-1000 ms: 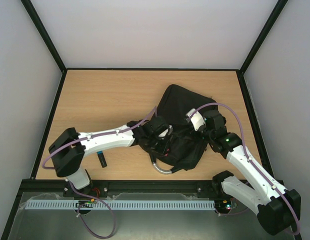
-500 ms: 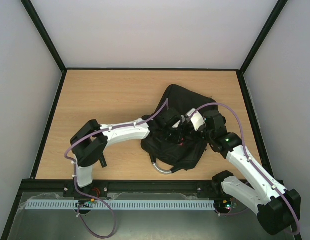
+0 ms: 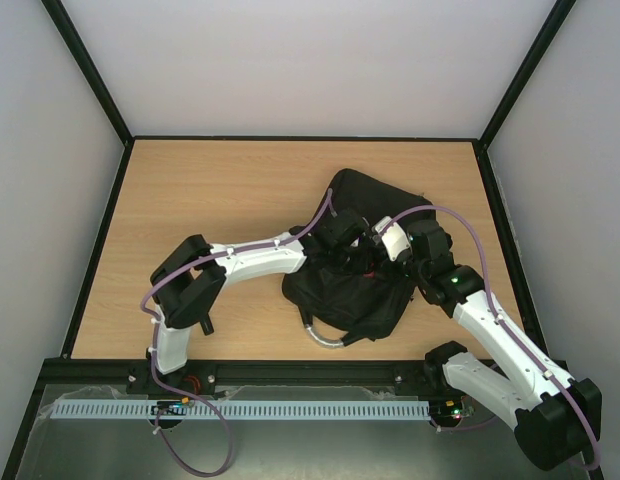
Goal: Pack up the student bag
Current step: Place the stationery in the student bag.
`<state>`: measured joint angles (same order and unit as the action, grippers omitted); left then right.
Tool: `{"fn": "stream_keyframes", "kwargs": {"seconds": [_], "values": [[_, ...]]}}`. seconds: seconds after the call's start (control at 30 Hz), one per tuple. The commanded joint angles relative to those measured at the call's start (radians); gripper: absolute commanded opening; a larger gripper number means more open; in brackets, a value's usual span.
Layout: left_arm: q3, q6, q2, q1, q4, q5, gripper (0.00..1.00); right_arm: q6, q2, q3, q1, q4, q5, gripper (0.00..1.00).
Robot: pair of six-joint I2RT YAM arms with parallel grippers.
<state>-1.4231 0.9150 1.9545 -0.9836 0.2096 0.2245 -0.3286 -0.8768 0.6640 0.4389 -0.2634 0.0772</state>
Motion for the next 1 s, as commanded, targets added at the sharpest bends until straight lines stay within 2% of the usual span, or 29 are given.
{"fn": "stream_keyframes", "kwargs": {"seconds": [0.0,0.2,0.6,0.67,0.73,0.87,0.9,0.97], "values": [[-0.013,0.098,0.021,0.006,-0.087,-0.051,0.35,0.007,0.032,0.002,0.011,0.024,0.049,0.01],[0.001,0.101,-0.035,-0.014,-0.033,-0.082,0.46,0.005,0.029,0.002,0.011,0.025,0.052,0.01],[0.090,0.063,-0.178,-0.108,0.075,-0.170,0.49,0.005,0.028,0.003,0.011,0.023,0.052,0.01],[0.137,0.064,-0.198,-0.127,0.053,-0.175,0.46,0.003,0.029,0.003,0.011,0.024,0.055,0.01],[0.190,0.065,-0.212,-0.139,0.021,-0.190,0.37,0.004,0.027,0.003,0.011,0.024,0.053,0.01],[0.299,0.044,-0.218,-0.145,-0.104,-0.162,0.06,0.003,0.027,0.003,0.011,0.023,0.055,0.01],[0.310,0.037,-0.215,-0.145,-0.131,-0.158,0.03,0.005,0.026,0.002,0.011,0.022,0.056,0.01],[0.309,0.013,-0.200,-0.145,-0.158,-0.168,0.02,0.004,0.025,0.003,0.011,0.023,0.056,0.01]]}}
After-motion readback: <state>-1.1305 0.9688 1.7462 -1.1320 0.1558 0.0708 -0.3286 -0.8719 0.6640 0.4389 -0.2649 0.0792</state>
